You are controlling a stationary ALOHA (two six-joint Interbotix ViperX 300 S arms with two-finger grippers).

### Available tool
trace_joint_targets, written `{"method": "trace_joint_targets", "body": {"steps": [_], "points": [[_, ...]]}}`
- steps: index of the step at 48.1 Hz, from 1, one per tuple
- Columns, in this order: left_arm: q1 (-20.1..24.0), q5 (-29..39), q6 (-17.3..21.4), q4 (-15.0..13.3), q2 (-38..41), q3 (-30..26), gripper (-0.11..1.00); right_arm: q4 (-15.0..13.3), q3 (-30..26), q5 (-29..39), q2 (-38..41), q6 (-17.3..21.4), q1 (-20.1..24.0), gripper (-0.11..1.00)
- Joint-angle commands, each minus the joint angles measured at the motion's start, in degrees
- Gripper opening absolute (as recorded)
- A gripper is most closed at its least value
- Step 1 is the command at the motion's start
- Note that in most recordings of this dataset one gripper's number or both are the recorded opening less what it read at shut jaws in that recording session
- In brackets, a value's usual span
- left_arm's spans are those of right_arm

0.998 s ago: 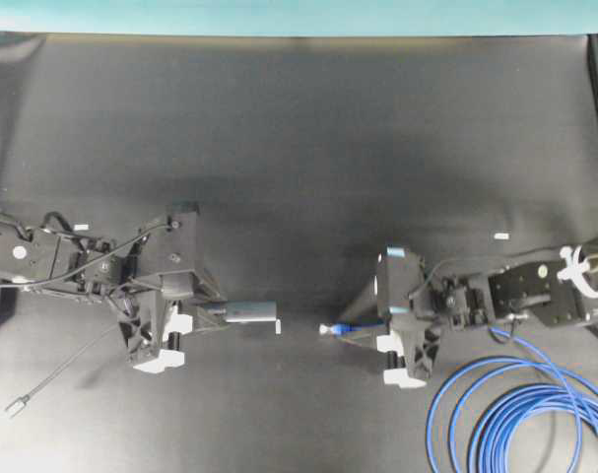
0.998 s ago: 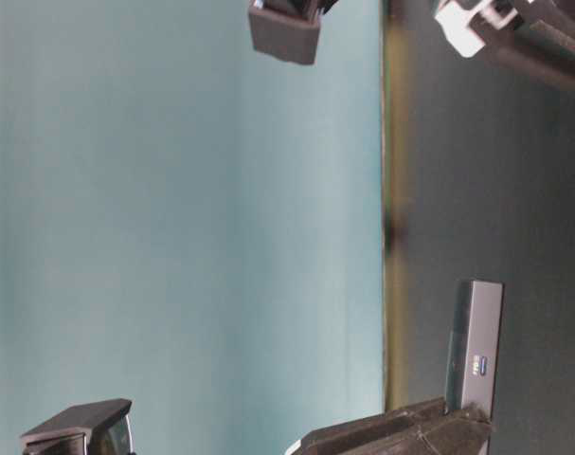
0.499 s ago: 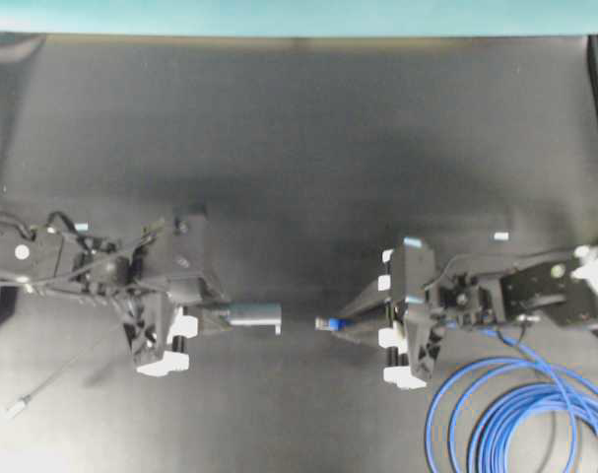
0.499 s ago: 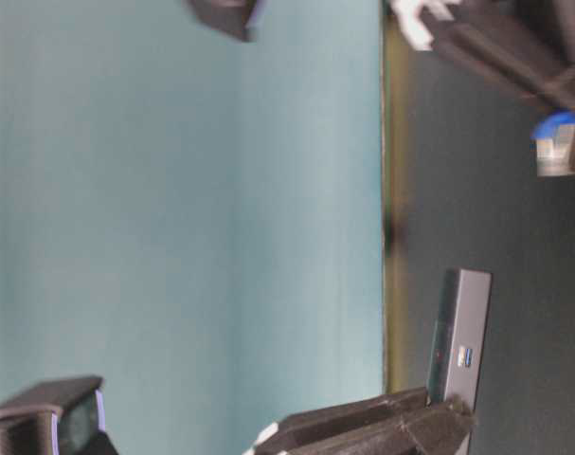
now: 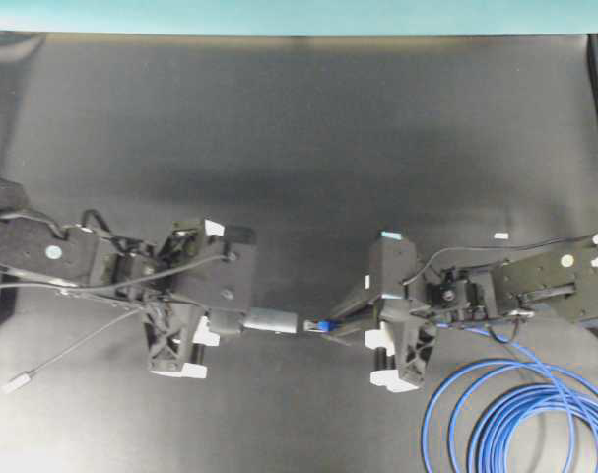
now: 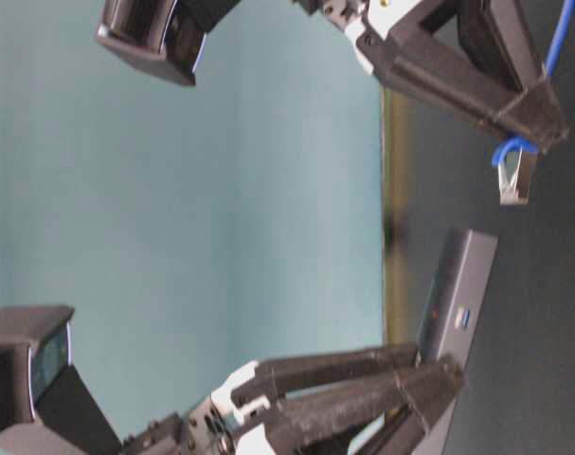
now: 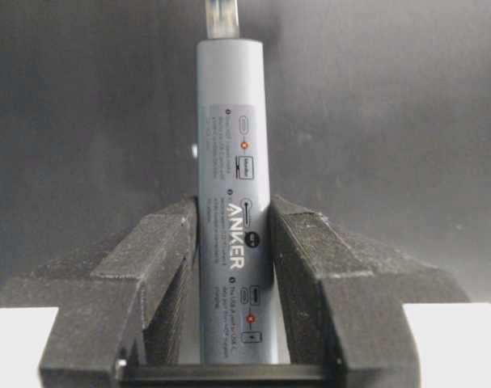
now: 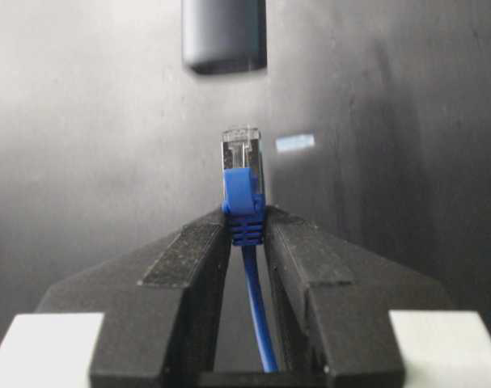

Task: Insert the LAN cable into the hub.
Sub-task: 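Lift both and push the blue plug into the hub's port, then open the right gripper and withdraw it from the plugged cable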

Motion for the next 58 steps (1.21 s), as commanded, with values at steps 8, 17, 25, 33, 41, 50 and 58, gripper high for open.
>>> {"method": "trace_joint_targets", "body": {"steps": [8,17,25,33,41,50,58], "points": [[0.18,-0.18,0.53,0.18,0.53,-1.76,0.28,0.0,-1.85,-0.35,0.0,-0.35,0.0,0.13],[0.18,-0.09,0.53,0.18,0.62,-1.76,0.28,-0.09,-2.2,-0.79,0.09,-0.35,0.18,0.13],[0.18,0.09,0.62,0.18,0.79,-1.85,0.28,-0.18,-2.2,-1.49,0.18,-0.35,0.18,0.13],[0.09,0.09,0.7,0.18,0.79,-2.02,0.28,-0.09,-2.2,-1.49,0.18,-0.26,0.0,0.13],[-0.09,0.09,0.79,0.18,1.41,-2.55,0.28,-0.09,-2.29,-1.49,0.18,-0.18,-0.62,0.13],[-0.18,0.09,0.88,0.18,1.85,-3.34,0.28,-0.18,-2.29,-1.49,0.18,-0.18,-1.23,0.13],[0.09,-0.7,0.62,0.18,2.29,-4.04,0.28,-0.09,-2.29,-1.58,0.09,-0.26,-1.67,0.13]]}}
